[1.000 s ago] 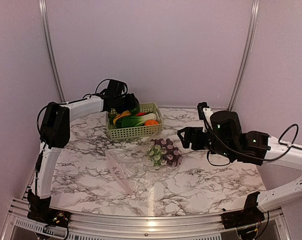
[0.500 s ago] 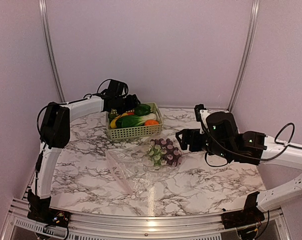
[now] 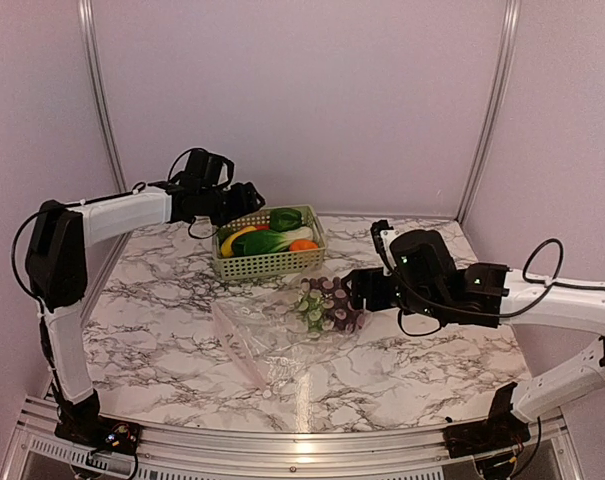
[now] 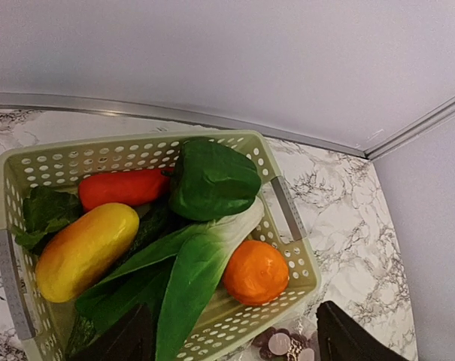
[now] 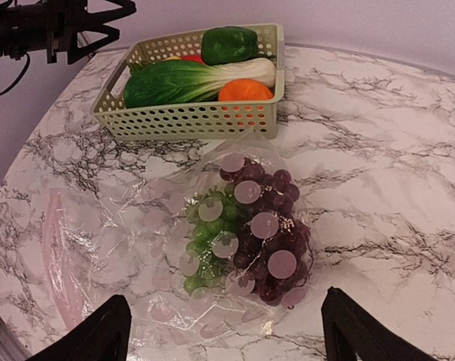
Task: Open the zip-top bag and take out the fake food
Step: Place the fake vegetable in the bin, then adjust the zipper food storage bag at the center of the board.
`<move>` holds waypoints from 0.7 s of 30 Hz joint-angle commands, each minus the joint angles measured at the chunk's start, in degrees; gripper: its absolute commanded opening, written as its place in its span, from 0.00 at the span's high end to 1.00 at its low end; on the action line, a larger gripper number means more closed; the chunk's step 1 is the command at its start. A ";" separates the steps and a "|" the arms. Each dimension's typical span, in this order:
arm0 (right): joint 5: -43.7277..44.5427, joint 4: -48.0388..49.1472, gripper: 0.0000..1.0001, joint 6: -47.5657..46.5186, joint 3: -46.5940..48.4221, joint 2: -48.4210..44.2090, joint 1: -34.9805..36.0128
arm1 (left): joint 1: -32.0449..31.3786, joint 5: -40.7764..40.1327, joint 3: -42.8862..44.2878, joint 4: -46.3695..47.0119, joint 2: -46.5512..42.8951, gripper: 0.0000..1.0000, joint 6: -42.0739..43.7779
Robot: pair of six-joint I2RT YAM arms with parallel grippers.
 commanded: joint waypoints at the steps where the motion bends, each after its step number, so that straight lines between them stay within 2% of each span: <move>1: -3.57 2.66 0.16 -1.54 2.49 2.76 -1.91 | -0.76 0.30 -12.68 5.22 -11.62 0.25 -0.78; 4: -5.19 3.92 0.18 -2.23 2.85 4.79 -2.61 | -1.08 -0.18 -23.99 6.82 -19.27 0.29 -2.28; 10: -7.38 5.86 0.20 -3.42 3.80 8.91 -4.32 | -2.57 -1.08 -40.75 6.72 -33.64 0.39 -4.20; 15: -9.99 7.51 0.23 -3.88 5.27 12.68 -5.85 | -4.77 -2.06 -51.29 5.13 -42.24 0.51 -6.43; 21: -11.55 7.73 0.25 -4.57 7.07 16.58 -7.90 | -7.82 -4.00 -59.37 2.79 -49.90 0.61 -9.11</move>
